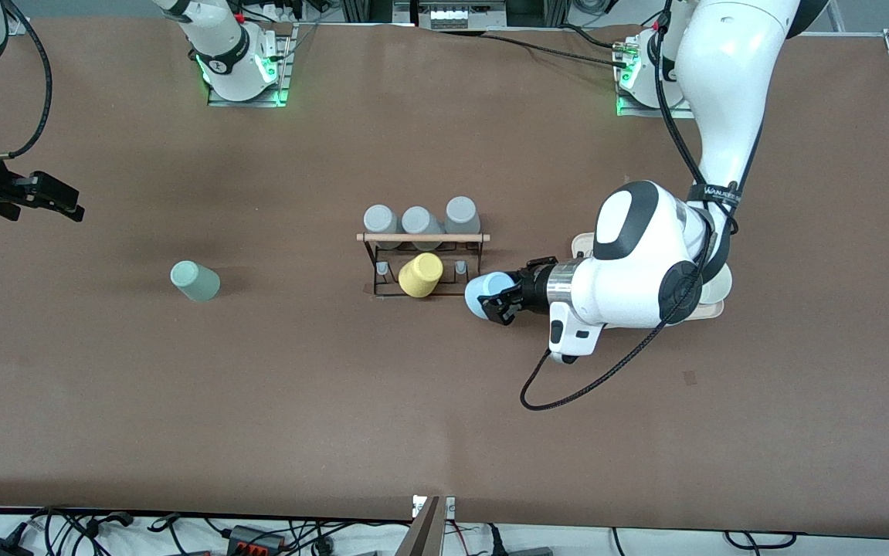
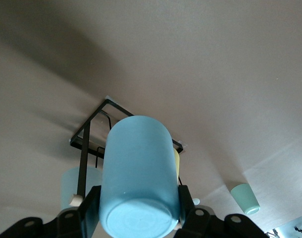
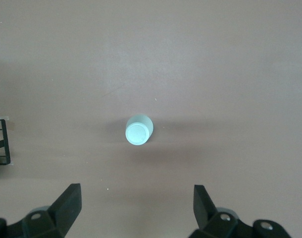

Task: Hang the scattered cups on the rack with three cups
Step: 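Carry the light blue cup with the left gripper to the rack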

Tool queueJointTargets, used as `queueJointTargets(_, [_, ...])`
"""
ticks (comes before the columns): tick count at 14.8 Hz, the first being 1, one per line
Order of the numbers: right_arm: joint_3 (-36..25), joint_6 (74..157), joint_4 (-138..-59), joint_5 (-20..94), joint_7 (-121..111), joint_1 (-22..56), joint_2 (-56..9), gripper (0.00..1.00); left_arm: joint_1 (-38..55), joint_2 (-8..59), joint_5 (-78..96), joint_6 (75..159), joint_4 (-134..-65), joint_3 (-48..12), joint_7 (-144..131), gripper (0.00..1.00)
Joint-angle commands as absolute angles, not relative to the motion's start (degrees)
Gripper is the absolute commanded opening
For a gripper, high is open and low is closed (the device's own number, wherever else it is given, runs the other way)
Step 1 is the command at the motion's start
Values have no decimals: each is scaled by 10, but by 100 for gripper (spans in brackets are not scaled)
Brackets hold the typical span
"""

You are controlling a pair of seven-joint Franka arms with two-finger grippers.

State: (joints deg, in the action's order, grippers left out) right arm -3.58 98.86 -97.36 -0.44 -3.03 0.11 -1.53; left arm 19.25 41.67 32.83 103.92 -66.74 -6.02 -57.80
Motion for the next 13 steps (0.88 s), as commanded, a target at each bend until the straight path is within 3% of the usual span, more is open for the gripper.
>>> queueJointTargets(1, [-35,998,-971,-3,-28,2,-14,100,192,417,344,1018,-652,-60,-588,10])
queueJointTargets(13, [-36,996,-972,-3,-36,-1,-16,100,236,458,343,1020,-663,-56,-595,14])
